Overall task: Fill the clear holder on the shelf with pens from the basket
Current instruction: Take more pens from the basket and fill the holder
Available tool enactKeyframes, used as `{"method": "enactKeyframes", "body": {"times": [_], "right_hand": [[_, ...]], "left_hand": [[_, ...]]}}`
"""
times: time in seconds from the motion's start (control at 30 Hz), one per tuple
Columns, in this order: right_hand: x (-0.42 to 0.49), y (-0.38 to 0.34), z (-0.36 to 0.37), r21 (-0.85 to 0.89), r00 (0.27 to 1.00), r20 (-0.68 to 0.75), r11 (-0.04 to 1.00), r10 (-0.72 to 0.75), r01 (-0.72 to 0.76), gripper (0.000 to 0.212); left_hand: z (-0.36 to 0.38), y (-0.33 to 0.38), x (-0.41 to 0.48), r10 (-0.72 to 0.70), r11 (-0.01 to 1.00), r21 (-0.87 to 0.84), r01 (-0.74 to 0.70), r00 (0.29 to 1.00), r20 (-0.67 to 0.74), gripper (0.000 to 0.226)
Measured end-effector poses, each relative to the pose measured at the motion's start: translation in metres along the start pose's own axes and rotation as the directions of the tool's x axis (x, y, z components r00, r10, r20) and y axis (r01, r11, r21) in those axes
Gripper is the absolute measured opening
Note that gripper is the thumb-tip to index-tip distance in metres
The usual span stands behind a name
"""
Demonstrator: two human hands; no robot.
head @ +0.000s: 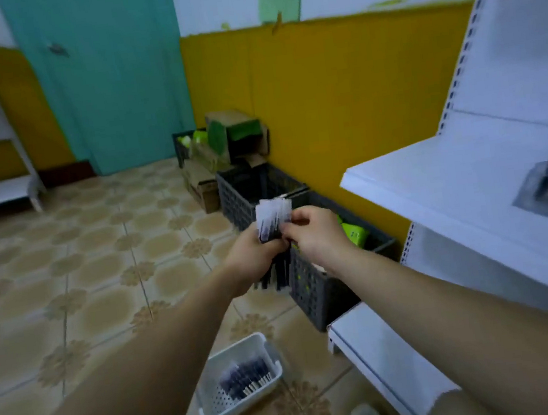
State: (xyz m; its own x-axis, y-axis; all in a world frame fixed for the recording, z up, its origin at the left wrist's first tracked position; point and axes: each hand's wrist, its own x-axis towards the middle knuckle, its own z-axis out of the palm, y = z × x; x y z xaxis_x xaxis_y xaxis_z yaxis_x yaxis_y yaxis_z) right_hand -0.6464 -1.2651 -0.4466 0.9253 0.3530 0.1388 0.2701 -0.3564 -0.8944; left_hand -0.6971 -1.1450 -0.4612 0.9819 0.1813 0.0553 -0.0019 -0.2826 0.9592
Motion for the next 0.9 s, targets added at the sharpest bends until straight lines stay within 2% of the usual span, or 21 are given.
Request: {"method": "enactKeyframes", "body": {"times": [0.17, 0.3, 0.37, 0.43, 0.63, 0.7, 0.8, 0.9], "right_hand": [[-0.040, -0.036, -0.076, -0.050, 0.984, -0.140, 0.993, -0.114, 0.108, 0.013], [-0.069, -0.048, -0.125, -0.099, 0.957, -0.232, 0.983, -0.176, 0.156, 0.007], [-0.085, -0.050, -0.144, -0.090, 0.950, -0.269, 0.986, -0.160, 0.140, 0.022], [-0.101, -0.049, -0.163, -0.089, 0.939, -0.307, 0.987, -0.157, 0.136, 0.026], [-0.142, -0.040, -0.222, -0.157, 0.875, -0.458, 0.983, -0.155, 0.092, 0.013], [-0.151, -0.035, -0.241, -0.170, 0.843, -0.519, 0.984, -0.140, 0.058, 0.004], [-0.162, -0.028, -0.267, -0.198, 0.796, -0.595, 0.980, -0.115, -0.006, 0.005], [-0.173, -0.023, -0.297, -0.217, 0.725, -0.679, 0.975, -0.114, -0.050, 0.004]], "left_hand": [[0.031, 0.076, -0.025, 0.212, 0.965, 0.160, -0.209, 0.977, -0.003, 0.027], [0.060, 0.116, -0.040, 0.282, 0.934, 0.216, -0.285, 0.958, 0.045, 0.025], [0.075, 0.129, -0.045, 0.310, 0.920, 0.227, -0.319, 0.948, 0.074, 0.024], [0.093, 0.142, -0.048, 0.340, 0.904, 0.230, -0.361, 0.932, 0.125, 0.017], [0.158, 0.177, -0.053, 0.422, 0.870, 0.161, -0.466, 0.873, 0.243, 0.014], [0.179, 0.185, -0.053, 0.438, 0.861, 0.150, -0.487, 0.857, 0.271, 0.005], [0.208, 0.198, -0.052, 0.450, 0.850, 0.129, -0.511, 0.831, 0.326, 0.025], [0.234, 0.209, -0.050, 0.452, 0.852, 0.086, -0.517, 0.808, 0.378, 0.016]]}}
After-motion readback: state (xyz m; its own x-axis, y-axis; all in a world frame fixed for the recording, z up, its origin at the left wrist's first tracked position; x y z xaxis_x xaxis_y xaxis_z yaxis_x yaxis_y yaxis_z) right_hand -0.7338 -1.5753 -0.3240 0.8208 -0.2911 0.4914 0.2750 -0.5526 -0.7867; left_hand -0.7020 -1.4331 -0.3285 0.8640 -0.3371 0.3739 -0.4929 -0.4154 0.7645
